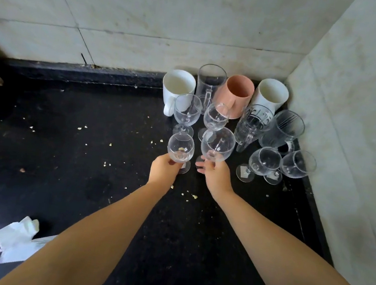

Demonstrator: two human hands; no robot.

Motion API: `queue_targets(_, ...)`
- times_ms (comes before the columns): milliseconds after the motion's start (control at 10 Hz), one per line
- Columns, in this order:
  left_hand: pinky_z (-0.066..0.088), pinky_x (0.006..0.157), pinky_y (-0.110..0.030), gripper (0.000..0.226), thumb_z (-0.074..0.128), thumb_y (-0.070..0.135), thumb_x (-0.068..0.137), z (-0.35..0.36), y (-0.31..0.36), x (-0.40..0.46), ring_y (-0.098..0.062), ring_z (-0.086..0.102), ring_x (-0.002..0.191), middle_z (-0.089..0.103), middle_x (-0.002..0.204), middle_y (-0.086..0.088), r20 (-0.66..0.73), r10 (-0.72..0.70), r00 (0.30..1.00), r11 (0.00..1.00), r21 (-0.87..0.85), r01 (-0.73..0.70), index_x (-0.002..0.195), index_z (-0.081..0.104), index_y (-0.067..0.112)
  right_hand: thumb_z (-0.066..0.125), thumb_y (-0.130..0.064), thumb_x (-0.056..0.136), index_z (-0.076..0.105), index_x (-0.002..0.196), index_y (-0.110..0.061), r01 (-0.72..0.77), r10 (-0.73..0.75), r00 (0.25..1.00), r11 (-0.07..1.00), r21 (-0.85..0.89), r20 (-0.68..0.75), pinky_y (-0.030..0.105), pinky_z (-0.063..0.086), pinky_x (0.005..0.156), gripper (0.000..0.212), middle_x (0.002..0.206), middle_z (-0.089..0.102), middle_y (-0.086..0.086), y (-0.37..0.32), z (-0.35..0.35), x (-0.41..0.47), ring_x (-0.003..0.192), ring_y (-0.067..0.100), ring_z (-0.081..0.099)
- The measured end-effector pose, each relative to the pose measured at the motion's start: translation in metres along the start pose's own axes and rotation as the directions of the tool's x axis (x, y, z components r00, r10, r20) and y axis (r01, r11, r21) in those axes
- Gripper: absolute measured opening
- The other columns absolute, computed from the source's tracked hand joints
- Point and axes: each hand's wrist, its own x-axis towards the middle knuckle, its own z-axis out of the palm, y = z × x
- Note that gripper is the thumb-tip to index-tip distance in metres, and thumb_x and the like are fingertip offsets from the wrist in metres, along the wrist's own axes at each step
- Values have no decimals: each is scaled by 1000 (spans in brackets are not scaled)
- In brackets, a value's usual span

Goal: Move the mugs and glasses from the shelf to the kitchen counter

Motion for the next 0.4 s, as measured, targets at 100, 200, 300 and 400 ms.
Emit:
queue_targets(100, 40, 57, -20, 21, 57, 16, 89, 5, -2, 0, -13, 52, 73, 61, 77, 1, 7, 35, 999, 999, 8, -35, 71, 55, 26, 40, -8, 100, 48, 130, -6, -5, 5, 1000, 1000, 3, -13, 44, 53, 96, 31, 86, 59, -16, 4, 2, 0, 89, 18, 64)
queue_targets(200, 40, 57, -19, 30, 56, 16, 90, 5, 0, -2, -13, 52, 75, 61, 80, 1, 11, 35, 999, 999, 9, -35, 66, 49, 34, 41, -9, 100, 49, 130, -6, -34, 34, 999, 999, 19, -7, 43, 52, 98, 32, 88, 60, -17, 4, 3, 0, 88, 16, 65)
queue_targets(300, 40, 56, -19, 21, 56, 18, 90, 6, 0, 0, -14, 53, 76, 63, 83, -2, 27, 38, 999, 999, -8, -38, 72, 56, 28, 42, -10, 100, 49, 133, -6, -60, 60, 998, 997, 47, 13, 38, 53, 96, 34, 92, 63, -11, 3, 2, 0, 91, 17, 66)
queue_targets(400, 42, 58, -19, 5, 56, 23, 91, 4, 0, -4, -13, 54, 76, 62, 84, -1, 39, 30, 999, 1000, -5, -30, 88, 59, 20, 44, -9, 99, 45, 134, -8, -77, 79, 997, 992, 101, -16, 13, 55, 67, 35, 112, 65, 7, -1, -1, -6, 97, 20, 66)
